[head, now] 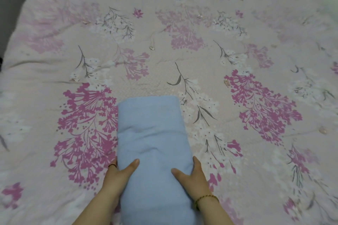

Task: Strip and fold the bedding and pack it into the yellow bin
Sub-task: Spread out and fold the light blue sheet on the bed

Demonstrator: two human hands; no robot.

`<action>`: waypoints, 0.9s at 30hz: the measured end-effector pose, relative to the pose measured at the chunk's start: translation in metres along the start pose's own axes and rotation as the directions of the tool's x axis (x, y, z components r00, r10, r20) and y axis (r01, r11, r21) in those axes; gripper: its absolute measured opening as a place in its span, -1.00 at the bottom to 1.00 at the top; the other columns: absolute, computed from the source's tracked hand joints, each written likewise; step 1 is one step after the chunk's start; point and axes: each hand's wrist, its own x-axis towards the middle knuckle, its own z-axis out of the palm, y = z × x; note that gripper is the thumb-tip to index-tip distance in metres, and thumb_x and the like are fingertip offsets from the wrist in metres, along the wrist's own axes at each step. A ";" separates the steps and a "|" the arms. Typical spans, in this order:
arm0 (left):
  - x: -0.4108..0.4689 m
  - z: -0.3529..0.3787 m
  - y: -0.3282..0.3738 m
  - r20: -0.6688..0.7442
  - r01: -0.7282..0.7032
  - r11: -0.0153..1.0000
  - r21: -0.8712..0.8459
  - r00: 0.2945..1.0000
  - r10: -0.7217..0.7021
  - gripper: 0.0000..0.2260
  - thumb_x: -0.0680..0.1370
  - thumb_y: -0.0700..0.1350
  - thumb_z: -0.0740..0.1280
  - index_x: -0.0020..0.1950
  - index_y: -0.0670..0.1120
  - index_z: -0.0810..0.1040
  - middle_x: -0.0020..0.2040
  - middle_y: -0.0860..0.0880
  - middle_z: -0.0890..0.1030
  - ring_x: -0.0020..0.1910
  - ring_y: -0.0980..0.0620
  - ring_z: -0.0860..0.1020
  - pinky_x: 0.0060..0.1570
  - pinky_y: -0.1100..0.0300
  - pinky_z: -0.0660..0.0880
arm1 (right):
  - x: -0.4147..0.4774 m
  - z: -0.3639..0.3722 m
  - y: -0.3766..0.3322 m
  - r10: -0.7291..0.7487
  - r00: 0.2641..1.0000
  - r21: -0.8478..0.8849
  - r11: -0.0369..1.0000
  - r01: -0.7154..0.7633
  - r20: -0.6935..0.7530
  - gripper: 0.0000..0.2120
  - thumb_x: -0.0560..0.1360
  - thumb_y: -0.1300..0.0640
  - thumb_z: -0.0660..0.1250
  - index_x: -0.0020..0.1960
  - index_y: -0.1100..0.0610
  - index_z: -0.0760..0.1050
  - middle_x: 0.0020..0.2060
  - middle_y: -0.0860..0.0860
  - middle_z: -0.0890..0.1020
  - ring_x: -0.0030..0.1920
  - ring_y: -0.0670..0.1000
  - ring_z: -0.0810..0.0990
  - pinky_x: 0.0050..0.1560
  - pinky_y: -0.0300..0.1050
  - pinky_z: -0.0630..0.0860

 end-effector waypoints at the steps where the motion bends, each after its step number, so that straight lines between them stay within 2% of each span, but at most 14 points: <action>1: -0.004 -0.001 0.003 0.049 0.054 0.997 -0.049 0.997 -0.051 -0.52 0.43 -0.18 0.44 0.29 -0.25 0.39 0.10 -0.21 0.57 -0.05 -0.15 0.55 -0.01 0.03 0.50 | 0.003 -0.003 0.001 0.022 0.999 0.061 0.998 -0.025 0.044 -0.22 0.29 0.02 0.51 0.40 0.17 0.25 0.18 0.02 0.53 0.12 0.02 0.54 0.13 -0.14 0.51; 3: -0.014 -0.003 0.012 0.149 0.094 0.992 -0.084 0.985 -0.081 -0.74 0.45 -0.23 0.41 0.11 -0.22 0.50 -0.16 -0.14 0.66 -0.22 -0.10 0.63 -0.21 0.10 0.57 | 0.002 -0.014 0.000 0.051 0.988 0.145 0.987 -0.072 0.146 -0.32 0.27 0.03 0.53 0.31 0.19 0.37 0.03 0.02 0.59 -0.04 -0.01 0.59 -0.10 -0.24 0.57; 5: -0.030 -0.004 0.020 0.232 0.088 0.990 -0.107 0.971 -0.062 -0.92 0.46 -0.30 0.37 -0.08 -0.19 0.55 -0.38 -0.07 0.67 -0.42 -0.03 0.64 -0.45 0.20 0.57 | -0.008 -0.022 0.000 0.086 0.953 0.203 0.968 -0.150 0.291 -0.26 0.13 0.01 0.58 0.24 0.20 0.45 -0.09 0.01 0.63 -0.14 -0.02 0.62 -0.30 -0.27 0.58; 7: -0.045 -0.006 0.023 0.304 0.081 0.987 -0.137 0.952 -0.036 -0.86 0.38 -0.35 0.42 -0.10 -0.21 0.57 -0.35 -0.11 0.68 -0.43 -0.03 0.64 -0.49 0.20 0.57 | -0.018 -0.025 0.005 0.123 0.917 0.236 0.945 -0.225 0.379 -0.07 -0.24 -0.06 0.66 0.09 0.15 0.52 -0.18 0.01 0.68 -0.23 0.01 0.67 -0.38 -0.21 0.57; 8: -0.053 -0.008 0.025 0.319 0.068 0.987 -0.146 0.948 -0.018 -0.79 0.32 -0.35 0.45 -0.08 -0.22 0.58 -0.31 -0.14 0.68 -0.40 -0.05 0.65 -0.45 0.18 0.58 | -0.023 -0.026 0.009 0.118 0.913 0.263 0.936 -0.234 0.391 0.00 -0.37 -0.11 0.64 0.04 0.14 0.53 -0.19 0.03 0.69 -0.24 0.02 0.68 -0.37 -0.19 0.58; 9: -0.061 -0.009 0.025 0.322 0.059 0.987 -0.152 0.947 -0.007 -0.74 0.26 -0.33 0.46 -0.07 -0.23 0.58 -0.28 -0.16 0.69 -0.37 -0.07 0.66 -0.41 0.15 0.60 | -0.026 -0.026 0.015 0.104 0.915 0.298 0.926 -0.233 0.390 0.03 -0.42 -0.14 0.63 0.04 0.13 0.53 -0.17 0.04 0.70 -0.22 0.03 0.69 -0.34 -0.17 0.59; 12: -0.087 -0.017 0.026 0.342 0.016 0.978 -0.210 0.938 0.058 -0.67 0.18 -0.25 0.41 -0.08 -0.26 0.59 -0.23 -0.20 0.69 -0.34 -0.11 0.66 -0.36 0.11 0.61 | -0.041 -0.033 0.016 0.048 0.913 0.368 0.906 -0.211 0.406 0.03 -0.33 -0.12 0.65 0.10 0.16 0.52 -0.09 0.12 0.70 -0.11 0.11 0.69 -0.23 -0.09 0.61; 14: -0.110 -0.025 0.031 0.366 -0.008 0.963 -0.268 0.924 0.109 -0.75 0.25 -0.30 0.42 -0.09 -0.28 0.59 -0.25 -0.22 0.68 -0.36 -0.11 0.66 -0.43 0.13 0.59 | -0.054 -0.041 0.002 0.004 0.894 0.380 0.904 -0.195 0.448 0.00 -0.25 -0.09 0.65 0.14 0.21 0.51 -0.08 0.14 0.70 -0.12 0.12 0.69 -0.23 -0.09 0.61; 16: -0.135 -0.036 0.038 0.351 -0.039 0.940 -0.338 0.922 0.164 -0.87 0.35 -0.36 0.40 -0.11 -0.27 0.59 -0.29 -0.21 0.67 -0.40 -0.10 0.65 -0.50 0.16 0.56 | -0.065 -0.045 -0.017 -0.064 0.867 0.390 0.908 -0.155 0.494 0.02 -0.28 -0.10 0.66 0.12 0.23 0.52 -0.07 0.16 0.69 -0.13 0.12 0.69 -0.24 -0.09 0.61; 18: -0.151 -0.047 0.046 0.306 -0.074 0.911 -0.407 0.928 0.213 -0.91 0.44 -0.32 0.31 -0.09 -0.27 0.58 -0.29 -0.20 0.68 -0.40 -0.09 0.65 -0.50 0.16 0.56 | -0.078 -0.045 -0.037 -0.134 0.837 0.428 0.895 -0.128 0.530 -0.03 -0.27 -0.09 0.66 0.09 0.23 0.54 -0.08 0.17 0.69 -0.15 0.11 0.69 -0.26 -0.09 0.61; 19: -0.160 -0.056 0.049 0.273 -0.100 0.889 -0.447 0.931 0.243 -0.89 0.47 -0.29 0.28 -0.07 -0.27 0.58 -0.28 -0.19 0.68 -0.39 -0.09 0.65 -0.48 0.15 0.57 | -0.088 -0.045 -0.048 -0.171 0.823 0.447 0.888 -0.110 0.542 -0.11 -0.20 -0.08 0.66 0.07 0.23 0.55 -0.08 0.18 0.69 -0.16 0.11 0.69 -0.27 -0.09 0.61; 23: -0.177 -0.089 0.058 0.185 -0.182 0.802 -0.569 0.922 0.341 -0.86 0.50 -0.24 0.24 -0.06 -0.23 0.57 -0.29 -0.12 0.69 -0.38 -0.03 0.66 -0.43 0.16 0.59 | -0.120 -0.039 -0.077 -0.261 0.822 0.503 0.864 -0.036 0.507 -0.68 0.29 0.01 0.47 -0.04 0.17 0.65 -0.11 0.16 0.69 -0.16 0.10 0.69 -0.25 -0.10 0.61; 25: -0.181 -0.108 0.059 0.159 -0.205 0.763 -0.612 0.914 0.373 -0.85 0.50 -0.21 0.23 -0.04 -0.20 0.59 -0.26 -0.10 0.69 -0.34 -0.01 0.66 -0.37 0.15 0.61 | -0.129 -0.029 -0.084 -0.277 0.855 0.514 0.858 0.014 0.438 -0.62 0.39 -0.01 0.35 0.11 0.18 0.58 0.03 0.16 0.66 -0.01 0.14 0.65 -0.13 -0.05 0.60; 27: -0.183 -0.138 0.056 0.123 -0.232 0.719 -0.655 0.906 0.405 -0.80 0.51 -0.21 0.23 -0.14 -0.16 0.66 -0.26 -0.08 0.69 -0.35 0.00 0.66 -0.36 0.14 0.60 | -0.148 -0.008 -0.090 -0.274 0.893 0.501 0.863 0.065 0.356 -0.49 0.33 -0.05 0.37 0.21 0.18 0.51 0.12 0.15 0.62 0.10 0.15 0.61 -0.01 0.00 0.58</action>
